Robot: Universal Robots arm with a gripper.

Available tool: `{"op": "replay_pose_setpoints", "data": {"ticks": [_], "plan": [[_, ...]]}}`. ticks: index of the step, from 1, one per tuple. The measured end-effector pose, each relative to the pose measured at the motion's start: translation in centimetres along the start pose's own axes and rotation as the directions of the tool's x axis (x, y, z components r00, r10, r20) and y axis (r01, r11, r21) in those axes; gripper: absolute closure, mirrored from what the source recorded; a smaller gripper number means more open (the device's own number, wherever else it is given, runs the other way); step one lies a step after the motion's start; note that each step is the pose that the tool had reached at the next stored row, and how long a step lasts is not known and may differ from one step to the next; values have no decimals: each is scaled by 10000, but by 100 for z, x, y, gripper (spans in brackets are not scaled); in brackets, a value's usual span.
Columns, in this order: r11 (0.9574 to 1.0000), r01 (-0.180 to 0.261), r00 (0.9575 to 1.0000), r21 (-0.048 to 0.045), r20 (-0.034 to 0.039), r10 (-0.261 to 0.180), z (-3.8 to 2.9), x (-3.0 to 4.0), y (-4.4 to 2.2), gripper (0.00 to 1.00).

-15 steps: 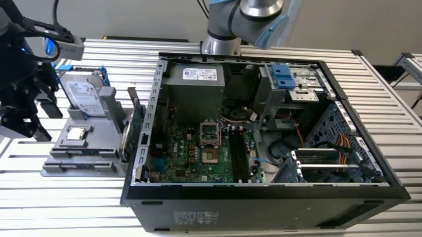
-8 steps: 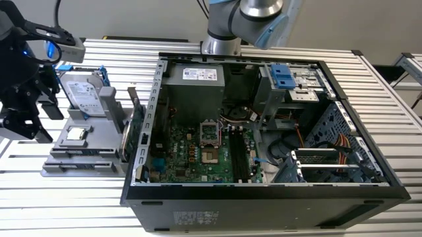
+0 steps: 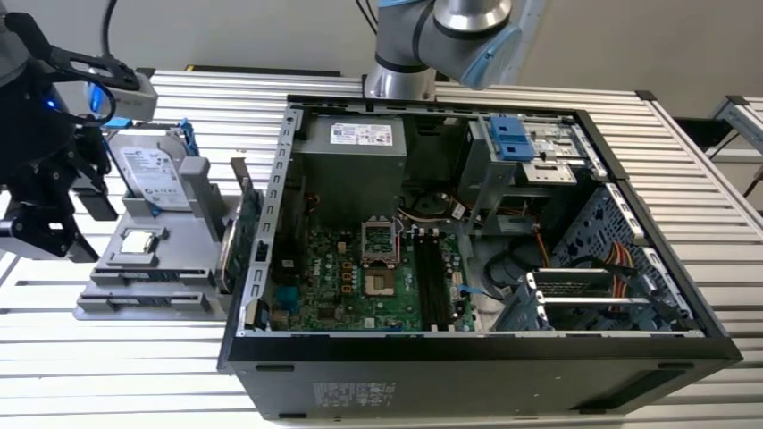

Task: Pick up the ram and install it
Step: 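Pick up the ram and move it above insertion slot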

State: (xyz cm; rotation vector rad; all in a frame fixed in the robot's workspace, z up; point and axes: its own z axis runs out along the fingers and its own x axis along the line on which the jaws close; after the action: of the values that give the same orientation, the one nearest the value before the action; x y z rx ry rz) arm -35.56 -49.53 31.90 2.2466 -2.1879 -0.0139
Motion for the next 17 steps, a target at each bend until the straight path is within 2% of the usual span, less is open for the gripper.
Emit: {"op": "replay_pose_setpoints", "data": {"ticks": [17], "plan": [[10000,-42,10000,-1,-17,42,119,0,-1,0]]}}
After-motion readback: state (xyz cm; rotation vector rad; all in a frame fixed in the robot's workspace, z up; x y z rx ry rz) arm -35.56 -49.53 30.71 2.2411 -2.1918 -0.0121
